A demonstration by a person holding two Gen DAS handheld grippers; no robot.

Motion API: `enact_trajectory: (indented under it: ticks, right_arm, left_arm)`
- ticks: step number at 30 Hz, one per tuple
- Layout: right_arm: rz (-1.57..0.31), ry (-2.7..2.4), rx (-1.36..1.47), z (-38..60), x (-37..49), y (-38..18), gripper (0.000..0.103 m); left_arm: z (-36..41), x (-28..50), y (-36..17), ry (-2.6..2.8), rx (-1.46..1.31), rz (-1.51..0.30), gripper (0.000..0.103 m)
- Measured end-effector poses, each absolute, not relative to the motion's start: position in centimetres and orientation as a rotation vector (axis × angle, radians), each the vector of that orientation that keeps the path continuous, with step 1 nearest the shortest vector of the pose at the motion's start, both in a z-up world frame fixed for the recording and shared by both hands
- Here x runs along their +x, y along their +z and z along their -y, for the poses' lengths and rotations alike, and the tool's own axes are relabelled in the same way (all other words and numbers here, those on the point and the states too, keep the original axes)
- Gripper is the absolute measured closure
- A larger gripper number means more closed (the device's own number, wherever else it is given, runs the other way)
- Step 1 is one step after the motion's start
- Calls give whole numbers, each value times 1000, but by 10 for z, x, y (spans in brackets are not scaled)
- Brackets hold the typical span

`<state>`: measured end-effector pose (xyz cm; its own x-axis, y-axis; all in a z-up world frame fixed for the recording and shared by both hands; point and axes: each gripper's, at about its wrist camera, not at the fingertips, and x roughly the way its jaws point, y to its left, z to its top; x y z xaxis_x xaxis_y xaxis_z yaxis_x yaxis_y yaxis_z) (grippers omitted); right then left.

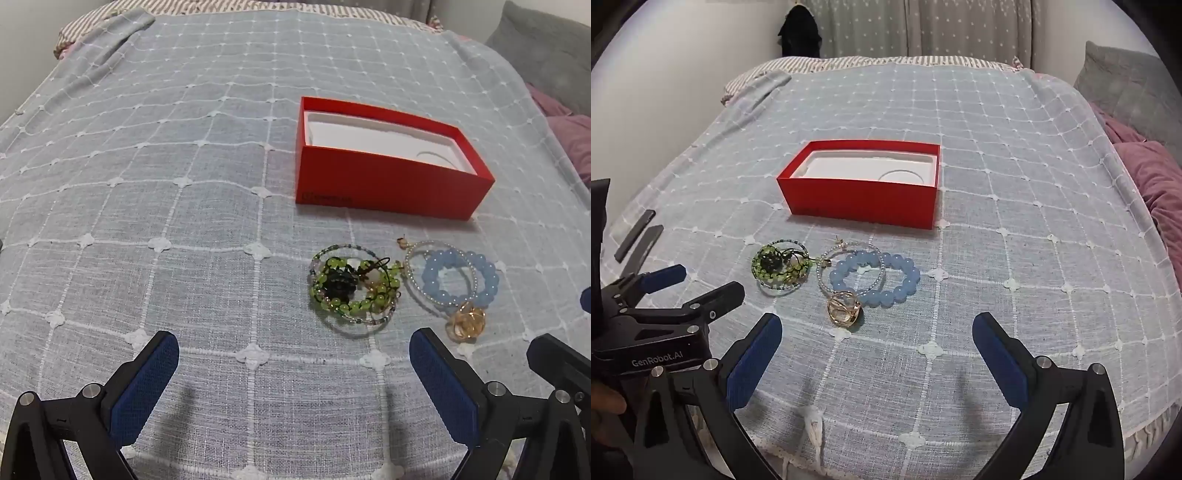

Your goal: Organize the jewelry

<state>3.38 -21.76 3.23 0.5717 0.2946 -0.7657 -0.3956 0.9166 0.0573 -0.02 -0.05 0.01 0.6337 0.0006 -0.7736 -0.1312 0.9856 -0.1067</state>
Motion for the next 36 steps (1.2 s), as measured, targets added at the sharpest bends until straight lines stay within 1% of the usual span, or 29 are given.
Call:
enact_trajectory:
  ticks: [10, 36]
  right_arm:
    - [-877, 404, -116, 216, 34, 30, 0]
    - [-874, 412, -129, 217, 33, 30, 2]
  left_arm:
    - [4, 1, -6, 73, -153, -873, 1]
    - [3, -1, 1, 59, -160, -860, 0]
